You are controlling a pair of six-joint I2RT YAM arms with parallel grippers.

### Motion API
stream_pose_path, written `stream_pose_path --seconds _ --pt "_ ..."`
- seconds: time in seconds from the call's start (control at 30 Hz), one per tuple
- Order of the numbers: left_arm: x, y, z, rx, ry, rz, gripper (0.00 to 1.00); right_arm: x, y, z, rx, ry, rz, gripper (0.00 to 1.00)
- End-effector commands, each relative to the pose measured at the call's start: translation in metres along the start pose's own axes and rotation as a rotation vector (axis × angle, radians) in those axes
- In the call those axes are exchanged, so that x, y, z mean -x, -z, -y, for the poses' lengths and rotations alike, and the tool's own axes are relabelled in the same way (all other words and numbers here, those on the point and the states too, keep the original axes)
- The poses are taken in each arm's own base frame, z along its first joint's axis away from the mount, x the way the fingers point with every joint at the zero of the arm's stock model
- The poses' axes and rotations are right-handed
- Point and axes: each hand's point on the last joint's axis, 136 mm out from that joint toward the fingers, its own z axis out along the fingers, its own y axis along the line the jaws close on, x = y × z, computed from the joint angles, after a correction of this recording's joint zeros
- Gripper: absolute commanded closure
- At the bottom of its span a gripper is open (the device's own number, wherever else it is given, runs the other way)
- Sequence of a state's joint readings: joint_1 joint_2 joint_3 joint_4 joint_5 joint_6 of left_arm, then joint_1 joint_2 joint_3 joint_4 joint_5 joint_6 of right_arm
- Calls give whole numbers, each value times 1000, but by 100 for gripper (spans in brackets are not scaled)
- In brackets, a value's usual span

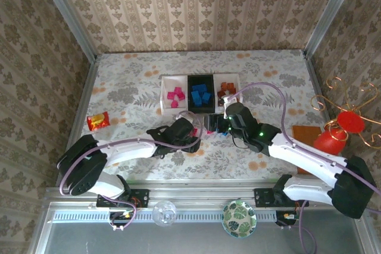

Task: Sort the legos into containers by color
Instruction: Pick up the lego from the middle-left of the table.

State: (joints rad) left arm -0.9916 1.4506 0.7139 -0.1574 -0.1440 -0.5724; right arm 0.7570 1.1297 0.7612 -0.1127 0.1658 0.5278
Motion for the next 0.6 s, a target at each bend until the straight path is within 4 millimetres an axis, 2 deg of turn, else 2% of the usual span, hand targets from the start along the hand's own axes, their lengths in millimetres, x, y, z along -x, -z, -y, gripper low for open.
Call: stream_pose_path --seconds 0.0,0.27,0.4,0.57 --pt "-2 -6 -6 72 -8 -4 25 -1 9 13 -47 -7 19 23" --pt "-13 -26 -2 98 -40 -31 47 5 20 16 -46 -6 44 23" --pt "-15 -24 -2 94 -36 -22 56 5 23 17 -45 -8 50 23" --pt "-18 -11 6 54 -35 1 68 5 24 20 -58 -10 57 22"
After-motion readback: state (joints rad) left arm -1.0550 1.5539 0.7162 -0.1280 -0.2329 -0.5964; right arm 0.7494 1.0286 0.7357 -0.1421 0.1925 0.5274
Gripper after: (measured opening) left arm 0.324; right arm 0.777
